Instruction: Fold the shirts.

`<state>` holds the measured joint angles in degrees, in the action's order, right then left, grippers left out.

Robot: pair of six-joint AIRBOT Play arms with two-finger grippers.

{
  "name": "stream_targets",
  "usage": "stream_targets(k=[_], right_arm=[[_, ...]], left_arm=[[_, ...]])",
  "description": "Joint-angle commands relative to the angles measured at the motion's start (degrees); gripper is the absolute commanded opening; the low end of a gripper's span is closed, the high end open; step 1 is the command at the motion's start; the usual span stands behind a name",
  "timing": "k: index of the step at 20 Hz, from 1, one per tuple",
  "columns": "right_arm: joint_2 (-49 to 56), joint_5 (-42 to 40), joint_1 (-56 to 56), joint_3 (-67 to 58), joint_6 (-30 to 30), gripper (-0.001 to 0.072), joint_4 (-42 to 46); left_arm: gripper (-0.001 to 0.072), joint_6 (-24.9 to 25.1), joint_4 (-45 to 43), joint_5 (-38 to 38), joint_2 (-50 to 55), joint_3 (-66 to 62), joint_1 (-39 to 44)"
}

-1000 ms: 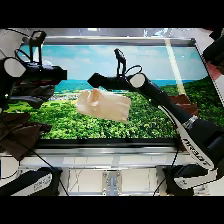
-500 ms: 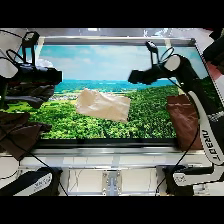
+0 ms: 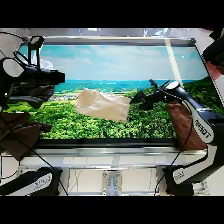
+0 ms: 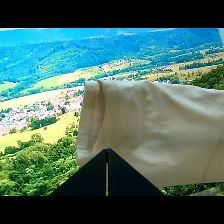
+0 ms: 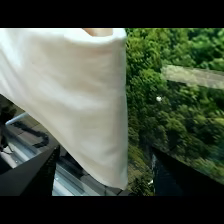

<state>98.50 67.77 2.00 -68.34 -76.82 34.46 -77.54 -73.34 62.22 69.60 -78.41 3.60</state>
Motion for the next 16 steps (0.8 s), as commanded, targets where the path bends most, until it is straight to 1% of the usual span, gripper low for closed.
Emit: stream_targets(k=[1,4,5,6,7,8,9,11,13,16], right_arm=[[4.7,-6.3,4.5,1.8,4.0,0.0629,-10.9],[5.6,-9.5,8.6,1.8,4.0,0.0626,-12.8],[5.6,-9.4,9.4,1.8,4.2,0.0609,-14.2],[5.5,-9.2,10.1,1.8,5.4,0.0516,-16.7],[5.4,-8.5,10.5,1.8,8.0,0.0213,-19.8],[4.9,-8.1,10.5,1.8,10.7,0.0032,-22.1],[4.0,-7.3,10.5,1.6,12.4,0.0012,-23.2],[1.3,-5.6,9.6,-0.2,13.0,0.0012,-21.8],[-2.5,-4.7,7.0,-2.4,12.2,0.0012,-16.2],[-10.0,-4.6,-0.6,-4.5,5.0,0.0012,-3.6]], left_arm=[[0.0012,0.0,0.1,0.0,0.7,0.1,0.0],[0.0012,0.0,0.1,1.6,0.7,0.1,0.0],[0.0012,0.0,0.1,2.4,0.7,0.1,0.0],[0.0012,0.0,0.1,3.1,0.7,0.1,0.0],[0.0012,0.0,0.1,3.4,0.7,0.1,0.0],[0.0012,0.0,0.0,3.5,0.7,0.1,0.0],[0.0012,0.0,0.0,3.5,0.7,0.1,0.0],[0.0012,0.0,0.0,3.5,0.7,0.1,0.0],[0.0012,0.0,0.1,3.5,0.7,0.1,0.0],[0.0012,0.0,0.1,3.5,0.7,0.1,0.0]])
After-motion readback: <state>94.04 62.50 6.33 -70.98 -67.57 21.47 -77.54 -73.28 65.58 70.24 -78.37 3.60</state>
